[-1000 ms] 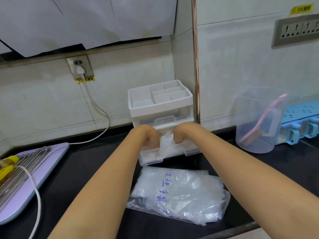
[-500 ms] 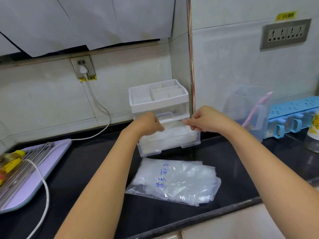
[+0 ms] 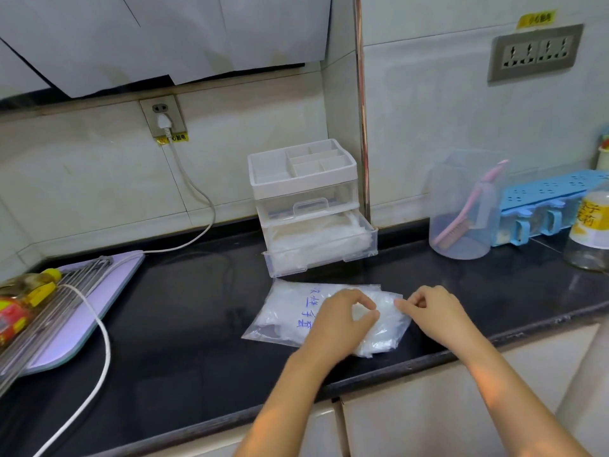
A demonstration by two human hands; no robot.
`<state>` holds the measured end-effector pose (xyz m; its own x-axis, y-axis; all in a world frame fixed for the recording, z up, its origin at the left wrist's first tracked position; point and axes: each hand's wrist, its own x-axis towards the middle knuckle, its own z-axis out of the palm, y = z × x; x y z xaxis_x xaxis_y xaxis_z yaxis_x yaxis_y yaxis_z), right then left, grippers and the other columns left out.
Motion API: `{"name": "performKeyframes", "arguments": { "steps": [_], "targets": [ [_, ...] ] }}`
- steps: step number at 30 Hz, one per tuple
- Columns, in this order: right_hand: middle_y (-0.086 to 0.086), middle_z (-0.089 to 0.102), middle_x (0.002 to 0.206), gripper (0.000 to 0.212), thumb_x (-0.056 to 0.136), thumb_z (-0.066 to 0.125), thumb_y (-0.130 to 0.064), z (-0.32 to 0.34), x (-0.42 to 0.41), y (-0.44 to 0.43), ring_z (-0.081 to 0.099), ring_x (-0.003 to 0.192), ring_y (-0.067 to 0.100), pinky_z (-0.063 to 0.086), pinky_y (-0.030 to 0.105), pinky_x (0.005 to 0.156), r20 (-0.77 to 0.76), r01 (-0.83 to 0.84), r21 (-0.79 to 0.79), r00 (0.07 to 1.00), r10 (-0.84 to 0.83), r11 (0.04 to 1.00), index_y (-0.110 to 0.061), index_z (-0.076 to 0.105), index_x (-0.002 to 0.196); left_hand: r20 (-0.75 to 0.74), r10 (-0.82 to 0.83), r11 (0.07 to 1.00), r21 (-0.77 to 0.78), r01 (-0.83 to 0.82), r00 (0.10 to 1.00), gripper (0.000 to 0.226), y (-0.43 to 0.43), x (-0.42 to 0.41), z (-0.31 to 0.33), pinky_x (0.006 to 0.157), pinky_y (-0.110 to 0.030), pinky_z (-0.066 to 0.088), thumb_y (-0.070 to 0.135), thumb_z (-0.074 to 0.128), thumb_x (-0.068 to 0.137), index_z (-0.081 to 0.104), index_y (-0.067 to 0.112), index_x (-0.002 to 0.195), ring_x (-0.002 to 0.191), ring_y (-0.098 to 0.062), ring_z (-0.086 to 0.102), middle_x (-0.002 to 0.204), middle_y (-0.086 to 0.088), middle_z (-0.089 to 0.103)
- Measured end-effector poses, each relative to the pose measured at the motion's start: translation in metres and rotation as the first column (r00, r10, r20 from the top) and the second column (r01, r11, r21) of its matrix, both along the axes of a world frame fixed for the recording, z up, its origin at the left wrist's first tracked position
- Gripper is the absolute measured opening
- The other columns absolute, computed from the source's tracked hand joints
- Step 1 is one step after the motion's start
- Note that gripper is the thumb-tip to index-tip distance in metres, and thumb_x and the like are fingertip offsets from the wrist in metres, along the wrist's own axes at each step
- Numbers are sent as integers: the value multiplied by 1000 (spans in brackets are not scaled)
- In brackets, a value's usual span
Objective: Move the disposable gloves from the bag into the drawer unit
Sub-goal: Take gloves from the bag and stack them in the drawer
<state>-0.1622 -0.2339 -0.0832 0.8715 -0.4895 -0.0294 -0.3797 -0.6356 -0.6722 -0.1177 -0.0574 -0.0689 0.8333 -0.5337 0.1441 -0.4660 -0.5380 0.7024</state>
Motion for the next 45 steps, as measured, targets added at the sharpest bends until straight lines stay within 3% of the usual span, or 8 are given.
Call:
{"name": "performKeyframes", "arguments": {
  "steps": [5,9,12,17,26,36,40,45],
  "targets": [
    [-8,53,93,19,90,57,-45,-11,-15,12,49,98,17,30,34,84,68,71,-106,996,-64,992,-29,62,83,68,-74,996,56,70,995,47,-9,-12,-28,106,-18,29,40,62,88,50,25,130,125,-4,38,136,12,45],
    [-8,65,79,12,86,65,-30,-11,-21,10,57,83,13,32,32,83,135,23,54,990,-30,998,-25,68,75,108,-88,986,149,71,990,63,-9,-11,-37,118,-25,14,49,57,89,38,26,144,144,-9,16,154,7,28],
    [-3,68,74,9,81,73,-21,-8,-27,7,62,78,14,46,28,78,267,-16,251,962,-54,968,-18,71,72,145,-106,978,196,76,984,61,-9,-12,-39,118,-29,12,51,53,91,35,30,145,146,-12,10,157,6,22],
    [4,70,79,11,83,72,-19,0,-35,6,61,76,13,45,21,66,322,-68,417,944,-77,906,-9,71,79,164,-110,967,244,68,980,55,-9,-14,-39,118,-30,12,51,38,98,34,28,147,146,-12,8,158,5,20],
    [15,71,86,31,83,73,-23,1,-38,8,68,71,21,54,25,57,207,-20,677,964,-165,735,-3,57,99,178,-104,963,263,54,979,49,-11,-15,-39,116,-25,6,39,25,104,30,22,149,147,-13,6,159,3,16],
    [8,61,63,16,86,65,-1,16,-38,23,61,62,15,53,24,63,403,-108,575,900,-166,811,-7,60,100,217,-127,958,279,63,968,48,-11,-14,-40,115,-23,-2,37,22,104,30,22,149,148,-15,1,160,1,13],
    [3,63,73,15,89,61,-4,44,-51,3,63,74,12,50,21,69,549,-117,526,803,-231,842,-16,60,97,244,-117,957,286,44,963,47,-13,-13,-41,116,-23,-3,32,23,105,32,17,148,148,-14,-1,160,0,15],
    [-4,64,87,16,94,54,-7,78,-65,-17,64,87,7,49,28,87,651,-275,457,751,-108,846,-20,58,102,229,-99,958,284,31,968,46,-13,-15,-41,117,-25,1,32,24,105,31,19,149,148,-14,0,160,1,16]
  ]
}}
